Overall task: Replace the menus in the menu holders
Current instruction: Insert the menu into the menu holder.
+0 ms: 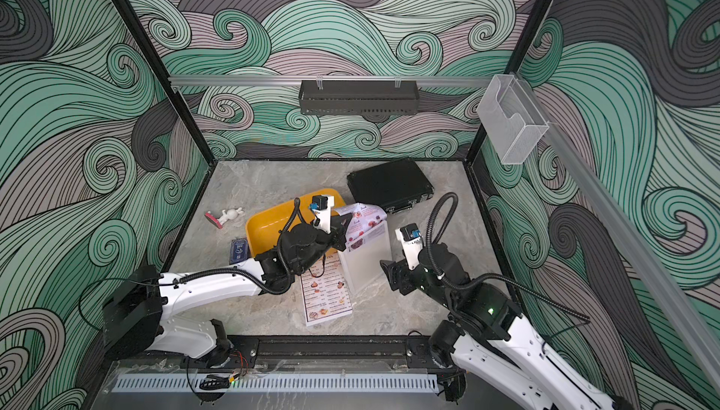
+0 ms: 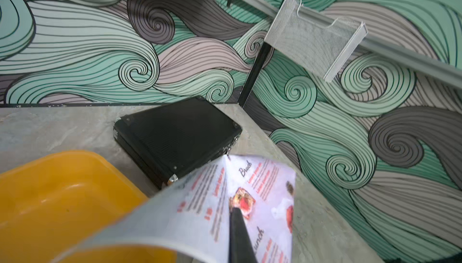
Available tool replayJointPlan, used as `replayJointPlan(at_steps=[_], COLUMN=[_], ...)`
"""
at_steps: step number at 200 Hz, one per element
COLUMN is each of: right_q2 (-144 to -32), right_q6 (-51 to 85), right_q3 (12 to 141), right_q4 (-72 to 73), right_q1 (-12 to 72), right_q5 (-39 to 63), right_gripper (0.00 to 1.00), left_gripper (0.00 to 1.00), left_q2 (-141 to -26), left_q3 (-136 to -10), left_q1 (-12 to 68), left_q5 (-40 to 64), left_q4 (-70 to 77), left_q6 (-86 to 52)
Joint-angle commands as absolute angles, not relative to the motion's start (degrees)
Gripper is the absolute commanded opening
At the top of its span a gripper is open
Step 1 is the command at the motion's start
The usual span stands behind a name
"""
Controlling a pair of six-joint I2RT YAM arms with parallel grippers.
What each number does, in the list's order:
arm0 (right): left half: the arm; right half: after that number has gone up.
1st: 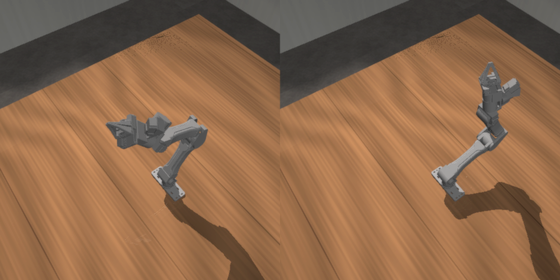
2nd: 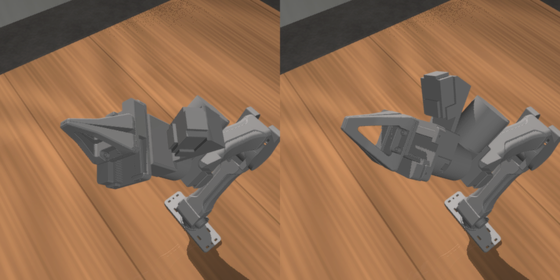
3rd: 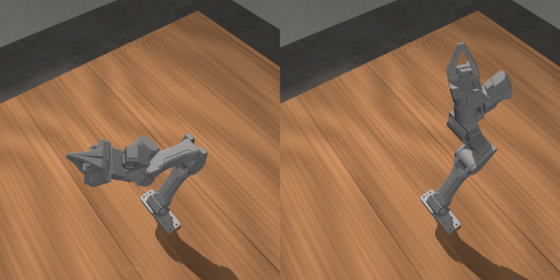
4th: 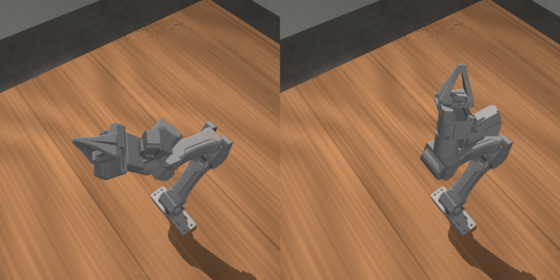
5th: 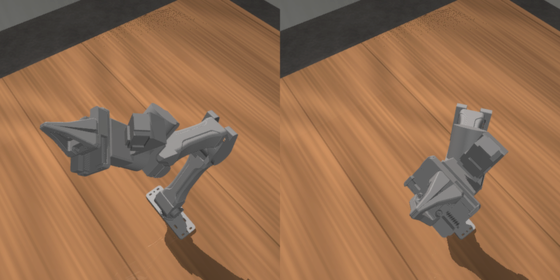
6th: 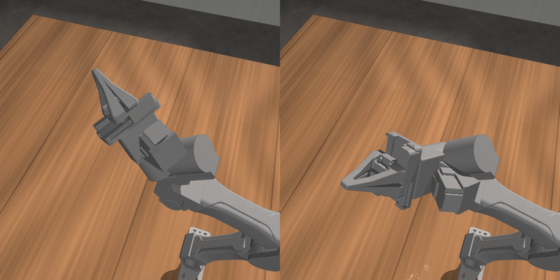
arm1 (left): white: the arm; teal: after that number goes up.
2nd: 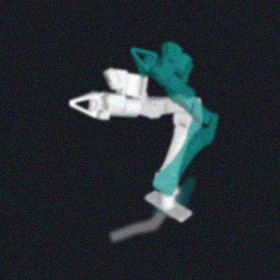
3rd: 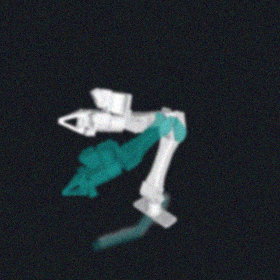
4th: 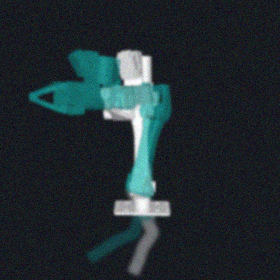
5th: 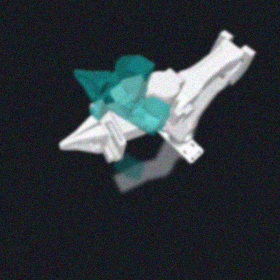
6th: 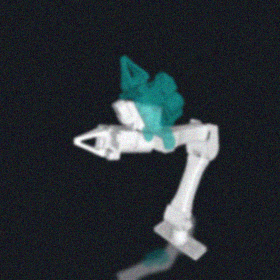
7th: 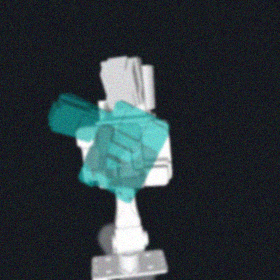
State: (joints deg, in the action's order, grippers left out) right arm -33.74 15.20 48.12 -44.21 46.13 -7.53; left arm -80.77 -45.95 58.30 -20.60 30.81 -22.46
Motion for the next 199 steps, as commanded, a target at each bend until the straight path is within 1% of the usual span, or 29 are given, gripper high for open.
replayJointPlan(at_steps=[1,16,47,83,95,105,119,140,148,164,178,199], right_q2=[-34.00,-34.80,-36.46,-37.00,-36.95,-36.91,-36.91,-36.63,-36.58,-37.02,-39.19,-45.68], right_q6=[15.17,15.70,16.48,16.69,16.76,16.87,16.96,17.30,17.58,19.18,21.34,24.26], right_q3=[50.26,50.88,52.09,52.71,52.66,52.62,52.59,52.97,53.33,54.65,57.46,66.45], right_q4=[-44.72,-45.07,-45.52,-45.52,-45.46,-45.51,-45.48,-45.50,-45.53,-45.82,-46.51,-49.40], right_q1=[45.83,45.41,43.42,41.63,41.36,41.22,41.05,40.87,40.78,40.32,39.53,38.70], right_q5=[-7.60,-7.12,-4.31,-2.16,-1.77,-1.45,-1.16,-0.81,-0.82,-1.05,-1.16,-0.77], right_gripper=[0.75,0.75,0.76,0.76,0.76,0.76,0.76,0.76,0.76,0.76,0.74,0.70], left_gripper=[0.00,0.00,0.06,0.18,0.25,0.29,0.31,0.28,0.24,0.12,0.03,0.02], left_q2=[-79.74,-79.50,-78.23,-76.01,-75.50,-75.42,-75.65,-76.26,-76.20,-75.21,-74.17,-73.41], left_q3=[-44.99,-44.01,-42.64,-42.62,-42.61,-43.33,-44.54,-45.94,-46.05,-45.37,-44.85,-44.50], left_q1=[59.76,60.35,61.11,61.12,61.07,61.00,60.69,60.04,59.88,59.90,59.85,59.93], left_q5=[-21.05,-19.96,-19.45,-16.71,-15.58,-15.09,-14.54,-13.98,-13.93,-13.81,-13.35,-13.02], left_q4=[35.71,37.01,38.55,37.38,36.98,36.16,34.42,33.11,32.89,33.19,32.13,28.76], left_q6=[-17.41,-15.41,-11.38,-9.69,-9.38,-9.42,-9.29,-9.27,-9.27,-9.35,-9.01,-8.30])
